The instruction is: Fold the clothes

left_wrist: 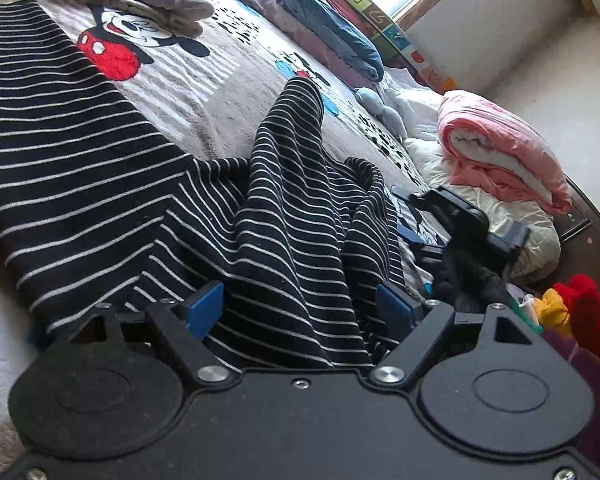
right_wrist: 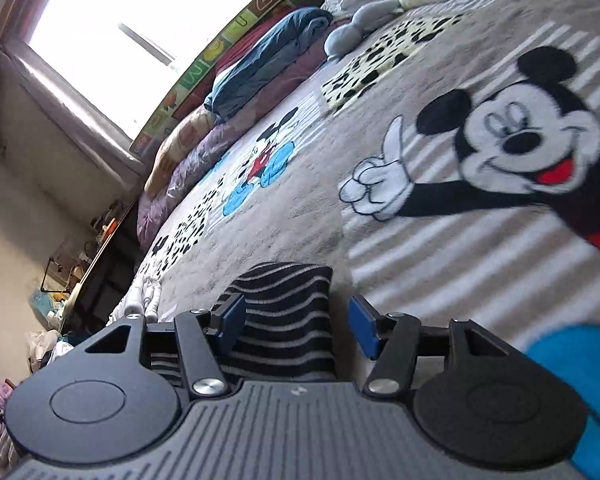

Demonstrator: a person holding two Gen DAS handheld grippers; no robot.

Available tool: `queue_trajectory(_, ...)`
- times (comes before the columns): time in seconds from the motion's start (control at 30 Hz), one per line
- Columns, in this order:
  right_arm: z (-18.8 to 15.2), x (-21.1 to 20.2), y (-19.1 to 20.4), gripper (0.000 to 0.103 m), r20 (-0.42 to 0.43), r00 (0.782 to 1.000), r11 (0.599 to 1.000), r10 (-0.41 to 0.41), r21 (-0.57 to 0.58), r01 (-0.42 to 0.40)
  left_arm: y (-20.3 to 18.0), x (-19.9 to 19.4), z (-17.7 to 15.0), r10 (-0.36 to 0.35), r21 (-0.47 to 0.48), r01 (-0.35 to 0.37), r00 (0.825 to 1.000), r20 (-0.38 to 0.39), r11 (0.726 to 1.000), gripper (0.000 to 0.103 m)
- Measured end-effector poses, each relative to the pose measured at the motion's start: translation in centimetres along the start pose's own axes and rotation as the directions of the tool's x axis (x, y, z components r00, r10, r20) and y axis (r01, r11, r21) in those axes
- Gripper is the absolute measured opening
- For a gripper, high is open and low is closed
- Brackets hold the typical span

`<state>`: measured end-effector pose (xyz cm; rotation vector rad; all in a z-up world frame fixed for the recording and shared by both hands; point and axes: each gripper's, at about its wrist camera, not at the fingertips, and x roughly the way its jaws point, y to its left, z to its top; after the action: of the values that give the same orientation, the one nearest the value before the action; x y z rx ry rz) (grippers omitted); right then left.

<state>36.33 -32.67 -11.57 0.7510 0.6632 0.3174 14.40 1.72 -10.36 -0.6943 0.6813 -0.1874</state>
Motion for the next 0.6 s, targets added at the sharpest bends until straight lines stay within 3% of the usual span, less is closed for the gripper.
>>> queue_trajectory(0.03,0.1,0.5,0.0,0.056,-0.001,1.0,1.0,-0.002,0.0,0.002,0.1,0.0,0.0,0.0,-0.004,0.0,1.0,-0.001,1.0,0.083)
queue_trajectory(0.07,0.2,0.9,0.0,0.044,-0.002,1.0,1.0,-0.003,0.0,0.003,0.1,0.1,0.0,0.001,-0.008,-0.001,1.0,-0.003,1.0,0.083)
queue_trajectory(0.1,0.3,1.4,0.0,0.032,-0.003,1.0,1.0,-0.005,-0.001,0.005,0.1,0.2,0.0,0.001,-0.008,-0.001,1.0,-0.003,1.0,0.083)
queue_trajectory(0.13,0.4,1.6,0.1,0.011,0.003,1.0,1.0,-0.006,-0.003,0.006,0.1,0.2,0.0,0.001,-0.007,-0.001,1.0,-0.002,1.0,0.082)
queue_trajectory(0.2,0.5,0.9,0.7,0.006,0.042,0.999,0.999,-0.008,-0.031,0.009,0.0,0.3,-0.1,0.003,-0.001,-0.003,1.0,-0.002,1.0,0.083)
queue_trajectory(0.4,0.9,-3.5,3.0,0.006,0.147,0.989,0.989,-0.004,-0.148,0.026,-0.1,0.3,-0.1,-0.001,0.001,0.001,1.0,-0.002,1.0,0.083)
queue_trajectory(0.6,1.5,-9.3,3.2,0.006,0.243,0.969,0.979,-0.033,-0.185,0.08,-0.5,-0.1,-0.4,0.001,0.023,-0.001,1.0,0.008,1.0,0.082)
